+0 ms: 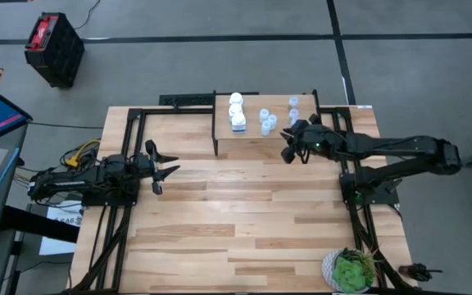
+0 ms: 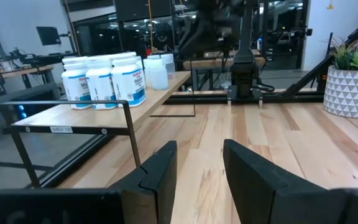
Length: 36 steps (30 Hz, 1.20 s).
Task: Pick and place medicine bottles onto shelf by color
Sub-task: Adjust the translucent medicine bottles on the shelf
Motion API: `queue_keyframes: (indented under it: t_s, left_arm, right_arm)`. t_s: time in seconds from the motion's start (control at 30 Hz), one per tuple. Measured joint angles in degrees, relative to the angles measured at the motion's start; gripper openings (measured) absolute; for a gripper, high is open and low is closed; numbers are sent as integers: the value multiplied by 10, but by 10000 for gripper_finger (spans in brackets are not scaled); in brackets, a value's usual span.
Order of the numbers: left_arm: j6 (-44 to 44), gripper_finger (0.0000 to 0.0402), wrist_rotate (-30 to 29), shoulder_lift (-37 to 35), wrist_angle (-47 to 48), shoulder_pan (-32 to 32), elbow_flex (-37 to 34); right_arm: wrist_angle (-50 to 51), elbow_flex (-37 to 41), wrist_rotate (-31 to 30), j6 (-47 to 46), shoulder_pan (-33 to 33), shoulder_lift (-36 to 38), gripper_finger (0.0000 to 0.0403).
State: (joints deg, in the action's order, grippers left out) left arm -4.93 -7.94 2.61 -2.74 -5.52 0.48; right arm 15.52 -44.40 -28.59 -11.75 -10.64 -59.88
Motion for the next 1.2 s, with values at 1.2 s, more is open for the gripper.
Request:
queue_keyframes:
  t_s: [1.2]
  left_arm:
    - [0,121,0,0,0,0,0]
  right_arm:
    - [354,-318,105,79,-119,-268,97]
